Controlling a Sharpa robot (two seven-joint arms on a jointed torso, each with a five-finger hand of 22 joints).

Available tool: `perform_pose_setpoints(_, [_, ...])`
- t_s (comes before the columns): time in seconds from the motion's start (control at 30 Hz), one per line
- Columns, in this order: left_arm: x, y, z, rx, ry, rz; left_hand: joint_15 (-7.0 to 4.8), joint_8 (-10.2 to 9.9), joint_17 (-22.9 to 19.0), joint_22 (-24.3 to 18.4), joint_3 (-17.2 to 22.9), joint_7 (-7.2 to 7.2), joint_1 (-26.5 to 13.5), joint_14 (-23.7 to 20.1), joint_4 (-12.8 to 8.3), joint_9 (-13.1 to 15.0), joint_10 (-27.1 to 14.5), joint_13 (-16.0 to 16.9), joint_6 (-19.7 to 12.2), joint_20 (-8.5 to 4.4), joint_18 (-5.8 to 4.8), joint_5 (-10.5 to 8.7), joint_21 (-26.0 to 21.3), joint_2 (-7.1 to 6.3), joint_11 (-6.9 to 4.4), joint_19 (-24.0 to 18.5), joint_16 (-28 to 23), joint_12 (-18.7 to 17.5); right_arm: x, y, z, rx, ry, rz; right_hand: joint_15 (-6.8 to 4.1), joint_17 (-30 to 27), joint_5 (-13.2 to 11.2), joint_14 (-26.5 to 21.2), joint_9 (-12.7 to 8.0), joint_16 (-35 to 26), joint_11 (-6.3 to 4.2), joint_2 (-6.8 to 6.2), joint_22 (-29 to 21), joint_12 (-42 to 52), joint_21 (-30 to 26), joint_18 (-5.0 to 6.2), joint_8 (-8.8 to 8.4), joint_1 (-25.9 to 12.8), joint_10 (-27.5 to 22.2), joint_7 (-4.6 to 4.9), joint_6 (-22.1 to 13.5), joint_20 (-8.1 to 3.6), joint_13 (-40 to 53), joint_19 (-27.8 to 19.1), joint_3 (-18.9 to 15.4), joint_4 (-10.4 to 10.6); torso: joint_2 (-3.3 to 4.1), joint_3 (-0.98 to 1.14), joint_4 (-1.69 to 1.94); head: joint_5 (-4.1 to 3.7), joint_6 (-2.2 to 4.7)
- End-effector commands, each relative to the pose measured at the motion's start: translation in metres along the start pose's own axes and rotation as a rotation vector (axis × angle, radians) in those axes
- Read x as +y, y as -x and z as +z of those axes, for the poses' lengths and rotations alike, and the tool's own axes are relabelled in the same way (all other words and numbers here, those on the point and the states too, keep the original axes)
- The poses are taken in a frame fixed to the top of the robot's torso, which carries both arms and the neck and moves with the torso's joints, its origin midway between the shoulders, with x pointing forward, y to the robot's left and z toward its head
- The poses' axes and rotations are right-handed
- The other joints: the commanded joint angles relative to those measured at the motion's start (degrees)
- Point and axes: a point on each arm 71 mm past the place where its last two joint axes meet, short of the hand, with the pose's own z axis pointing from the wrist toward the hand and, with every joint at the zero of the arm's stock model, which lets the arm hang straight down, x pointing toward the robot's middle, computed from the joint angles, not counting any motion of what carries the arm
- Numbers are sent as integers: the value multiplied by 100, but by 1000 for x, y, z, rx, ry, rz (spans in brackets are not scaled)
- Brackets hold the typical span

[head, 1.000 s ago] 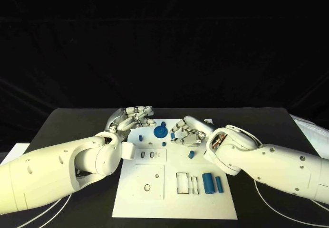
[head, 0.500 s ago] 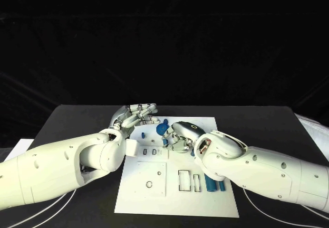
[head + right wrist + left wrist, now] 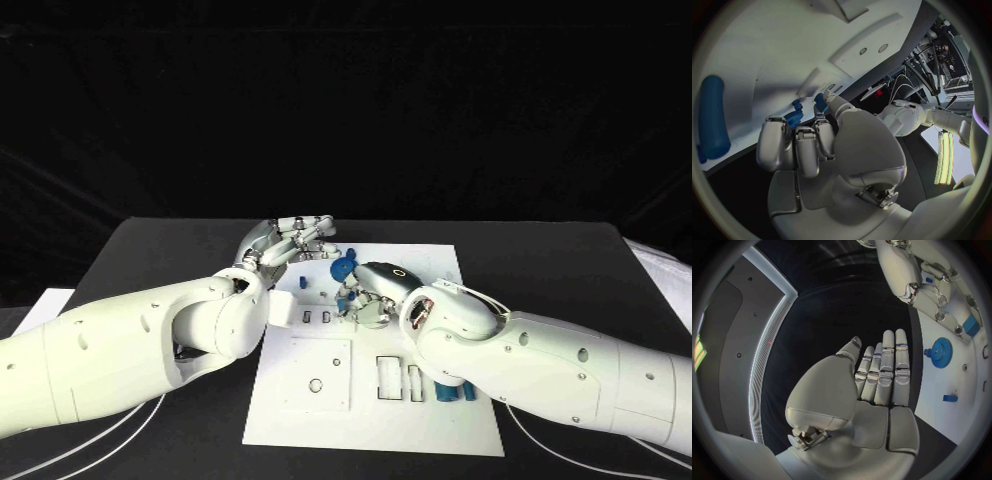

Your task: Assemble the parts on the task board

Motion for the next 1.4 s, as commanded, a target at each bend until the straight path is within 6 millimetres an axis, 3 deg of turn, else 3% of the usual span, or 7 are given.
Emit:
perform_pose_setpoints(0.03, [-1, -3, 0, 13, -6, -6, -7, -15, 8, -8, 32, 19, 32, -28, 10, -5, -3, -6, -35, 10, -4, 12, -38, -45, 28, -20, -22, -28, 2, -4, 1, 27, 2, -22, 9, 1001, 29, 499, 53, -28, -8, -2, -4, -38, -23, -87, 15, -76, -32, -5, 47, -18, 83, -32, 26, -9, -4, -3, 2, 15, -9])
perform_pose_setpoints(0.93, [-1, -3, 0, 14, -4, -7, -6, -14, 11, -10, 40, 20, 29, -33, 7, -4, -3, -6, -34, 11, -5, 12, -42, -46, 29, -24, -26, -28, 3, -13, 2, 72, -10, -41, 31, 910, -129, 479, 36, -83, 22, -101, -115, -298, -87, -67, -71, -234, -205, 33, -47, 1, -136, -81, -7, 11, -4, 3, -8, 69, -44])
perform_pose_setpoints(1.4, [-1, -3, 0, 15, -2, -7, -4, -15, 16, -11, 53, 25, 28, -41, -2, -5, -8, -7, -38, 12, -5, 11, -48, -51, 32, -30, -32, -30, 2, -13, 1, 69, -10, -46, 101, 799, -67, 452, -12, -156, 108, -307, -267, -723, -182, -42, -235, -393, -499, 132, -286, 60, -506, -155, -142, 39, -4, 2, -6, 75, -43])
